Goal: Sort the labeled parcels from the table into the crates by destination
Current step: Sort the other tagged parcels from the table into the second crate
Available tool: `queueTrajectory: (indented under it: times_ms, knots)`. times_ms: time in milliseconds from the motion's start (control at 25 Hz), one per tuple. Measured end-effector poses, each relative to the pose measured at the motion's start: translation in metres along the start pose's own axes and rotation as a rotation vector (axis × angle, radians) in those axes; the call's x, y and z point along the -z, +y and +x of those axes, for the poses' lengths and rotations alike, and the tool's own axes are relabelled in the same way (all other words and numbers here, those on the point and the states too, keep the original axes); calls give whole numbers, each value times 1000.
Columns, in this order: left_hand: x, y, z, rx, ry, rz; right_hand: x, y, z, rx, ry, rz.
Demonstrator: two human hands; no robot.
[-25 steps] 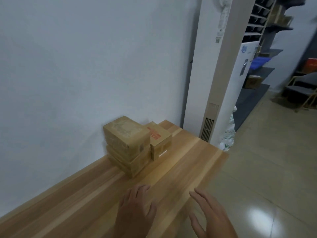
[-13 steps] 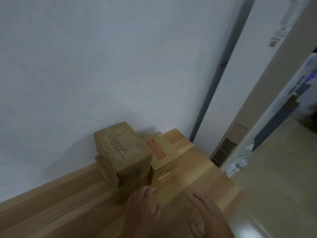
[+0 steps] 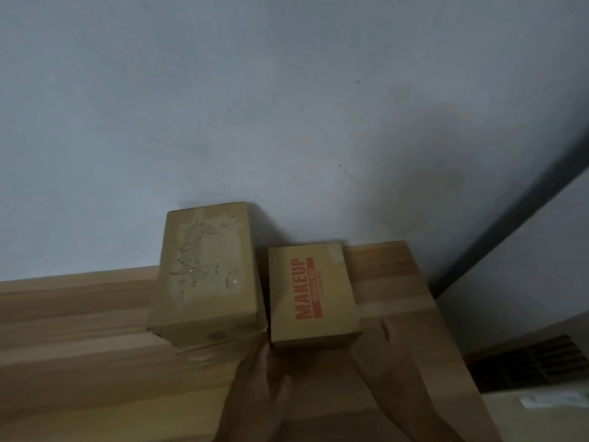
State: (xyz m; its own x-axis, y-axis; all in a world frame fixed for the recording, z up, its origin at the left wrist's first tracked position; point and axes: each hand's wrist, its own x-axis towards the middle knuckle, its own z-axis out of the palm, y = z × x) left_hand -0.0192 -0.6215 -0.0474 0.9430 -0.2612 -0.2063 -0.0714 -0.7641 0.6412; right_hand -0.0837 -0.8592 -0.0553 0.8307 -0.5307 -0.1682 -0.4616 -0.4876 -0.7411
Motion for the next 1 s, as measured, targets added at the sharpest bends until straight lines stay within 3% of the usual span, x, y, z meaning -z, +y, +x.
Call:
queueTrajectory:
  times_ms: [120,240,480,680,840,1000]
  knots:
    - [-15,13,2,61,33,5,-5,17,43,-23,-176,153]
    - [-23,28,-3,1,75,-14,-15,24,50,-24,-269,328]
    - [-8,59,-40,-91,149,-316,8,29,12,2,-168,462]
    - [16,72,-75,-281,173,-307,48,5,-28,89,-107,520]
    - [28,65,-106,-374,102,-250,83,-25,-62,151,-37,518]
    - [35,57,-123,-429,146,-286,112,-45,-97,236,-47,514]
